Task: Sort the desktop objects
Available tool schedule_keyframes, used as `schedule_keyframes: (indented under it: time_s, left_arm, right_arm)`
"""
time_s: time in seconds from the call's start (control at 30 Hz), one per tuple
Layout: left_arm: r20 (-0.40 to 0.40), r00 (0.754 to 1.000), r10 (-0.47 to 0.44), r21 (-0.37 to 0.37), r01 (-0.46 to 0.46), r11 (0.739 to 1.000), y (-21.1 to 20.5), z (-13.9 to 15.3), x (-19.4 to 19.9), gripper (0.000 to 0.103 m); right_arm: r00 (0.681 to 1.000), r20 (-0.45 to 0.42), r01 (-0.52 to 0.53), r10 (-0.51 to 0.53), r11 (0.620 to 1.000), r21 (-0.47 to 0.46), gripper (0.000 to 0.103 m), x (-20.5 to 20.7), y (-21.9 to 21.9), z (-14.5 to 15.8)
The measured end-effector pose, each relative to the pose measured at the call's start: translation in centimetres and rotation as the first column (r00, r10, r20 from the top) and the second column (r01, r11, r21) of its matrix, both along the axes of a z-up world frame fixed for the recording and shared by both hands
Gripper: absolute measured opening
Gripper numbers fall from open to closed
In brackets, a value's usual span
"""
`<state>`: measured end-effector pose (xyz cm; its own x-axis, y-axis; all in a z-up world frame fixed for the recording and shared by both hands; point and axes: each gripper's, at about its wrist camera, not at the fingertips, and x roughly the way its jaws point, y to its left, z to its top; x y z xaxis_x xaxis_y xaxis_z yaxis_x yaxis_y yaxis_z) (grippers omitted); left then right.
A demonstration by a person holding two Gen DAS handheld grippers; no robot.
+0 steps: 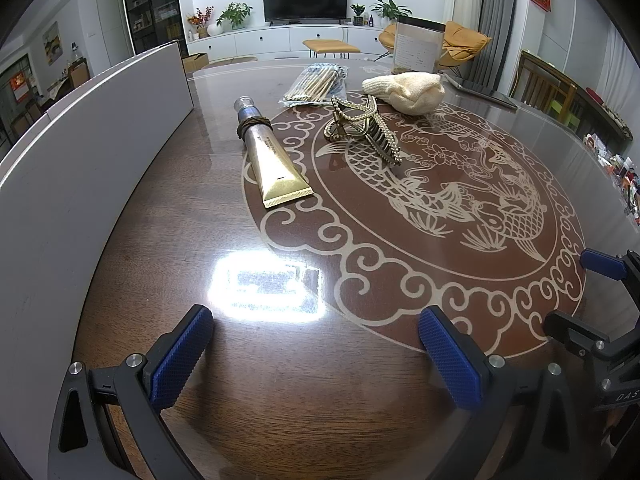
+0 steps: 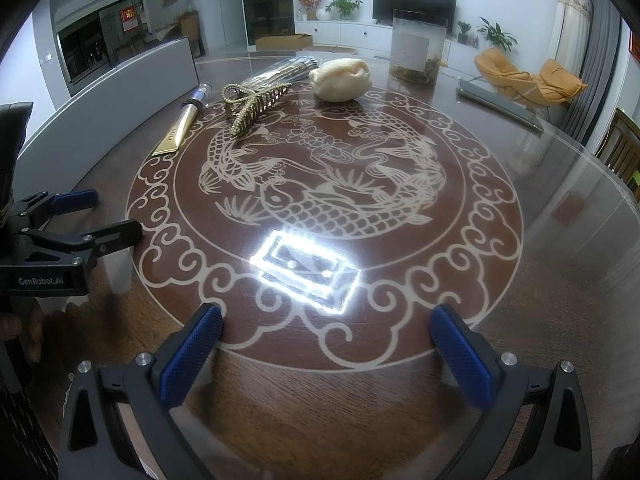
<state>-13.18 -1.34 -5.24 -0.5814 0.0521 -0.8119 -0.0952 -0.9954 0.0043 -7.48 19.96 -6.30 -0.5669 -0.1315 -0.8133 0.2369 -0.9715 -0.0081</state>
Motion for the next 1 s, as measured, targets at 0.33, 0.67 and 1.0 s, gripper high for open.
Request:
schedule_keyframes:
  time_s: [0.33, 0.67, 1.0]
  left_arm:
    - [0.000, 1.000, 0.000, 0.000, 0.000, 1.000, 0.00, 0.01, 0.02, 0.103]
    - [0.000, 1.000, 0.000, 0.000, 0.000, 1.000, 0.02, 0.02, 0.06, 0.103]
    - [0.000, 1.000, 0.000, 0.000, 0.000, 1.000, 0.02, 0.02, 0.06, 0.103]
  right_arm:
    - [1.000, -0.001, 0.000, 0.000, 1.000, -0.002, 0.103, 0.39, -0.28, 0.24]
    - [1.000, -0.001, 0.000, 0.000, 1.000, -0.006, 0.103, 0.33, -0.51, 0.19]
    - [1.000, -0.001, 0.000, 0.000, 1.000, -0.007, 0.103, 0.35, -0.41, 0.17]
